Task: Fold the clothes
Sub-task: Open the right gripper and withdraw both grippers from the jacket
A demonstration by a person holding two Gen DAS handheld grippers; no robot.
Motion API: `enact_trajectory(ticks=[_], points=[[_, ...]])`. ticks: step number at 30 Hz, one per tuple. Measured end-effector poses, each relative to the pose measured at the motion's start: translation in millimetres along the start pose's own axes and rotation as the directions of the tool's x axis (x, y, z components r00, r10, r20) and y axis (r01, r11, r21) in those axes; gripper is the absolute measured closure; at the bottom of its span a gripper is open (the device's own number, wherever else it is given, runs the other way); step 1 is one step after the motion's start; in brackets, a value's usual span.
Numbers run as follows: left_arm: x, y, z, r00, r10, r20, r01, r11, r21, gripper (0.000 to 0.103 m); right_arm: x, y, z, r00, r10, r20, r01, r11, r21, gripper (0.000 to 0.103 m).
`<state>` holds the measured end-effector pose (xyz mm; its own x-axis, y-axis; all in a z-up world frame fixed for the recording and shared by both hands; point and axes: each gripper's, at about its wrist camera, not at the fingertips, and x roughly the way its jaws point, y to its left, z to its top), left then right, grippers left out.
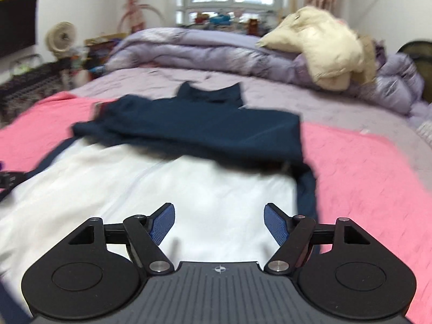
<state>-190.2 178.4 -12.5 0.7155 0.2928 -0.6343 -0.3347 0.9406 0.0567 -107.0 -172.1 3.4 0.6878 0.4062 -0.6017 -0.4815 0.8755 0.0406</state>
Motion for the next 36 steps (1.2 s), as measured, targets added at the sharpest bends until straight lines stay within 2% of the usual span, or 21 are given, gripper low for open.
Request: enact_trajectory(ticks=[2, 3, 5, 9, 13, 18, 22, 24, 36], points=[[-16.8, -3.4, -7.7, 1.000, -0.027, -0.005, 0.028, 0.999, 0.023, 0.000, -8.7, 9.9, -11.1, 0.998, 0.037, -0.043, -0.037, 0.999, -0.010, 0.026], [-21.4, -4.6, -9.5, 0.999, -0.037, -0.017, 0.037, 0.999, 0.033, 0.000, -9.5, 14.8, -16.5, 0.997, 0.023, -0.077, -0.025, 0.999, -0.029, 0.025], [-30.6, -6.9, -13.0, 0.998, -0.055, -0.041, 0.057, 0.997, 0.052, 0.000, -10.3, 19.0, -26.8, 0.992, -0.055, -0.112, 0.047, 0.996, -0.073, 0.023], [-49.1, -11.6, -20.0, 0.992, -0.091, -0.090, 0.099, 0.991, 0.087, 0.000, -29.5, 5.6, -26.1, 0.984, -0.128, -0.124, 0.123, 0.991, -0.041, 0.023], [-67.2, -16.4, -27.2, 0.982, -0.125, -0.139, 0.142, 0.983, 0.119, 0.000, -66.8, 1.5, -31.9, 0.991, -0.096, -0.090, 0.088, 0.993, -0.084, 0.023], [-75.9, -37.9, -40.1, 0.967, -0.176, -0.183, 0.202, 0.970, 0.136, 0.000, -95.2, 10.9, -49.8, 0.993, -0.025, -0.118, 0.013, 0.995, -0.101, 0.021], [-74.8, -63.1, -36.3, 0.964, -0.186, -0.189, 0.217, 0.963, 0.160, 0.000, -94.4, 30.4, -56.3, 0.990, 0.008, -0.138, -0.022, 0.995, -0.099, 0.019], [-71.3, -73.5, -30.0, 0.966, -0.178, -0.186, 0.209, 0.964, 0.163, 0.000, -89.5, 38.6, -54.6, 0.989, -0.003, -0.148, -0.013, 0.994, -0.108, 0.019], [-74.4, -87.5, -25.2, 0.962, -0.181, -0.205, 0.215, 0.964, 0.159, 0.000, -96.0, 49.7, -56.4, 0.987, 0.007, -0.163, -0.026, 0.993, -0.113, 0.017]])
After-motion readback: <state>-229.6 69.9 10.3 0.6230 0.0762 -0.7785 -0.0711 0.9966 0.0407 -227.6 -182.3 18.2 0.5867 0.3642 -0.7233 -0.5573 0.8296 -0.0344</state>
